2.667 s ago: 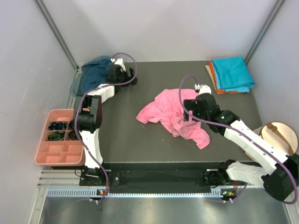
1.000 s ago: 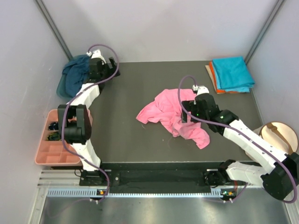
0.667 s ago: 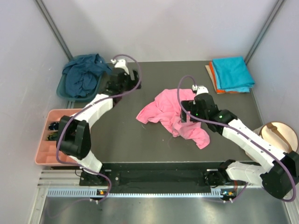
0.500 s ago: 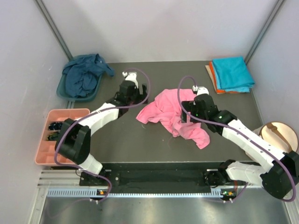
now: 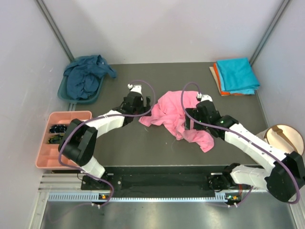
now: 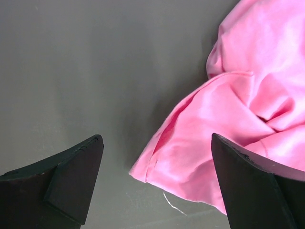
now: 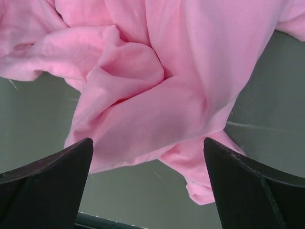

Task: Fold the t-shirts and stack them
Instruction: Flatten out the tshirt

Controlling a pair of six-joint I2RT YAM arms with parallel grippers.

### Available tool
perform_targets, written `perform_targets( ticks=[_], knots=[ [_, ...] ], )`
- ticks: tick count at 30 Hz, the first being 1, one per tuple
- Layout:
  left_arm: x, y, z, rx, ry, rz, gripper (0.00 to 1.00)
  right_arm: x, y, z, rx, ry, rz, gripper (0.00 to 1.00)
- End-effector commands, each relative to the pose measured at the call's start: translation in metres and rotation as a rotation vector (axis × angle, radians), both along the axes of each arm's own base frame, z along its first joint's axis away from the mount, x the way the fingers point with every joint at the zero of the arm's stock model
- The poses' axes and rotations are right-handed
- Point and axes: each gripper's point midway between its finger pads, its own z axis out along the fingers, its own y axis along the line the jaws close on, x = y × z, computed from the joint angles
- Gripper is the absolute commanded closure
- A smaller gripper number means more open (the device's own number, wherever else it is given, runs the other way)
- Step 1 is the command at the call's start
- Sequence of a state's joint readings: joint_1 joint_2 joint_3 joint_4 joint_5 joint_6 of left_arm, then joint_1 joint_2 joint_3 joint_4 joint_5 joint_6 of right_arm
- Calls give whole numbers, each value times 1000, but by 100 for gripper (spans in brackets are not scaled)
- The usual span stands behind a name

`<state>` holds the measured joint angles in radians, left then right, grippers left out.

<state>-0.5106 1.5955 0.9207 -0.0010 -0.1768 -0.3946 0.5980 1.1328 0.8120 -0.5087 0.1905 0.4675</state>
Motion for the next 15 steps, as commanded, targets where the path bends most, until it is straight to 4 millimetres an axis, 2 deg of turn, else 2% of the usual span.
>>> perform_targets(
  ticks=[1,9,12,15],
  knots=[
    [-1,-17,-2,-19,-3,-24,1,8,6,6,30,-27,-12,1],
    [-22,-28,-23,0,49,-64,5,8,5,2,24,-22,-23,1],
    [-22,-26,-31,21,58,-59,19,8,4,2,20,-23,-25,1],
    [-20,-22,-39,53,59,-47,22,7,3,4,17,-28,-26,1]
  ],
)
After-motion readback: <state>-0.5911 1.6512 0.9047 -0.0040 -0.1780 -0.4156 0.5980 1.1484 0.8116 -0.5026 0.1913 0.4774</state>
